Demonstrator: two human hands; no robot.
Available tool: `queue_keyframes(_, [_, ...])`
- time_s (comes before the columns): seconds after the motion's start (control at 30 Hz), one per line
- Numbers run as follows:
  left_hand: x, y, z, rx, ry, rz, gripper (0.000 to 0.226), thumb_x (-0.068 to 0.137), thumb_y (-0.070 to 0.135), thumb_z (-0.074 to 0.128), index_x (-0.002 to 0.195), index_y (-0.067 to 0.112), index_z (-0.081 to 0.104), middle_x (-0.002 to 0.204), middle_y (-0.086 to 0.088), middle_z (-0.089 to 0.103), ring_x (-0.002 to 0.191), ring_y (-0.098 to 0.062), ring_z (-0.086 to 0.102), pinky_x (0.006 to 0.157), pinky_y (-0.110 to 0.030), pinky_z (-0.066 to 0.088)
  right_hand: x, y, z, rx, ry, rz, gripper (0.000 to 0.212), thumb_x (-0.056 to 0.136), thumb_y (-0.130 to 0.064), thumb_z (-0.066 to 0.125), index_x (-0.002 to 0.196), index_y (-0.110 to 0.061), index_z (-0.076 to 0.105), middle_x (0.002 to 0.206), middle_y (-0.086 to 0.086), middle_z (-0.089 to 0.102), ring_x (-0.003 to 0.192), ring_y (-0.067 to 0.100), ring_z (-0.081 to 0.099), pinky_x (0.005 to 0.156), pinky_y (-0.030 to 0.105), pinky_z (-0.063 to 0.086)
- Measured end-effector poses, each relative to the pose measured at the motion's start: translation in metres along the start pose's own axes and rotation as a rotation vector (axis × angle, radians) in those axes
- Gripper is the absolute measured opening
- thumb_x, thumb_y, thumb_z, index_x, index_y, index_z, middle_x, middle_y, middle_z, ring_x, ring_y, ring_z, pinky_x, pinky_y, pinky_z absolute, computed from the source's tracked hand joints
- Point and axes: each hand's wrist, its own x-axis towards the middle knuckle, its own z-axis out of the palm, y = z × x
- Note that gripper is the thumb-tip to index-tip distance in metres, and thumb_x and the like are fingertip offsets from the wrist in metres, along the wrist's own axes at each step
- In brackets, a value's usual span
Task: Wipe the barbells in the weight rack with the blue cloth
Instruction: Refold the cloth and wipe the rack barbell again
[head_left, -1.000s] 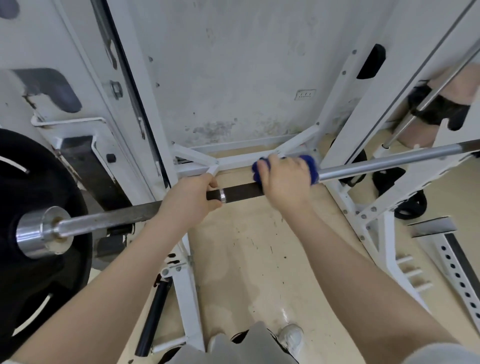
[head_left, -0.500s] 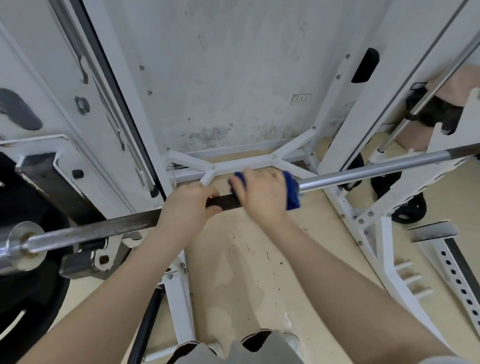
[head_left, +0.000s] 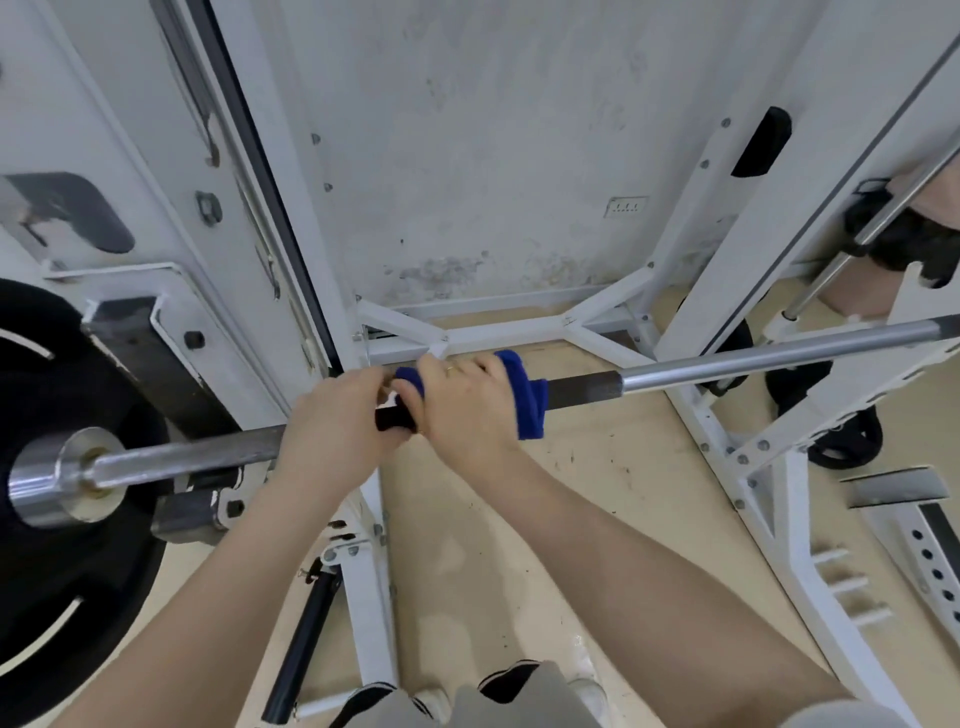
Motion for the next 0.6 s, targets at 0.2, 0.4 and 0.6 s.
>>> queue_keyframes(0.2, [0.001, -0.016, -0.002, 0.031, -0.026, 0.067, 0.026, 0.077, 0.027, 0.069, 0.101, 0.018, 0.062, 0.098, 0.000, 0.063, 0.095, -0.022, 0.056, 0.072, -0.030, 0.044, -0.002, 0.069, -0.007, -0.174, 0.007, 0.117, 0.042, 0.087, -0.043, 0.037, 0.058, -0.016, 0.050, 0.041, 0.002, 0.053, 0.044, 0.025, 0.053, 0.064, 0.035, 0.024])
queue_keyframes(0.4, [-0.001, -0.020, 0.005, 0.000, 0.023, 0.125, 0.025, 0.076, 0.023, 0.069, 0.098, 0.011, 0.065, 0.092, -0.011, 0.062, 0.093, -0.031, 0.055, 0.073, -0.038, 0.047, -0.006, -0.002, 0.006, -0.022, 0.081, -0.046, 0.045, 0.091, -0.046, 0.038, 0.067, -0.015, 0.059, 0.052, -0.001, 0.061, 0.055, 0.022, 0.058, 0.073, 0.033, 0.032])
queue_keyframes(0.6, [-0.005, -0.027, 0.010, -0.059, 0.069, 0.129, 0.026, 0.077, 0.027, 0.071, 0.100, 0.016, 0.065, 0.094, -0.005, 0.060, 0.092, -0.026, 0.052, 0.074, -0.033, 0.040, -0.016, 0.079, -0.005, -0.305, 0.041, 0.140, 0.039, 0.087, -0.042, 0.038, 0.067, -0.016, 0.058, 0.062, 0.001, 0.065, 0.062, 0.024, 0.060, 0.082, 0.036, 0.029])
